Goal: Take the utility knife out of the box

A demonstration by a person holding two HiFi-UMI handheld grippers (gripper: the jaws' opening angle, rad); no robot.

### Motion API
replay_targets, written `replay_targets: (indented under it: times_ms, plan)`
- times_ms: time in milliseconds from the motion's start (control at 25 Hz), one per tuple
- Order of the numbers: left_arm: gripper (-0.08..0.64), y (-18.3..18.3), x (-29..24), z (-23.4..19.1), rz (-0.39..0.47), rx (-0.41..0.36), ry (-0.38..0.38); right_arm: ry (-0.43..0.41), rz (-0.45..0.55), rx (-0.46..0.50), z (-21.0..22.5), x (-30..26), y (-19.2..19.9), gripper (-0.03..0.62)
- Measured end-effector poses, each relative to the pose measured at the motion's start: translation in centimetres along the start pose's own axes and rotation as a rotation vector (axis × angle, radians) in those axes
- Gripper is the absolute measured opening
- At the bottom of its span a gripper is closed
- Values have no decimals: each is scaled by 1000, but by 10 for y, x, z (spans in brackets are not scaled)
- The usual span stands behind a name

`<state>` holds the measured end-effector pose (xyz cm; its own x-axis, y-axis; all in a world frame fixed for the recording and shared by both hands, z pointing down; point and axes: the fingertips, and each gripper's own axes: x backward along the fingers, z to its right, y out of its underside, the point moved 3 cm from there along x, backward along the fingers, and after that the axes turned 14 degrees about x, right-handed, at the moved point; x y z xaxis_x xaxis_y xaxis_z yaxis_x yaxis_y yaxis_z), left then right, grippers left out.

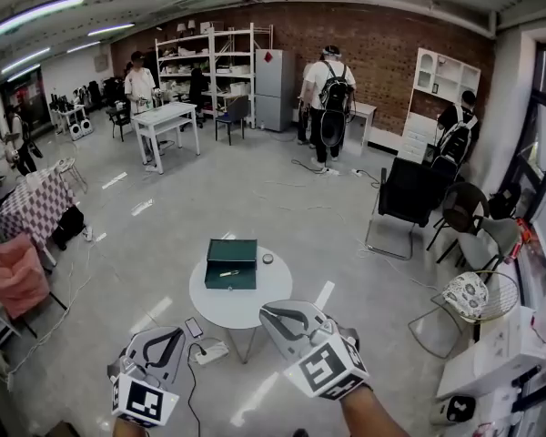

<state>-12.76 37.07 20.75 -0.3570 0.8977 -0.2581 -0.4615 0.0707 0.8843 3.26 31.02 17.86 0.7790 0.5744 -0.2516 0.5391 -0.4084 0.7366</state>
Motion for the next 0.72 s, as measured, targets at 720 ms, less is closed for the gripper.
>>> replay_targets:
  times_ms: [720]
  plan:
    - [18,-28,-138,19,-62,22,-87,-77,61,-5,106,-27,113,40]
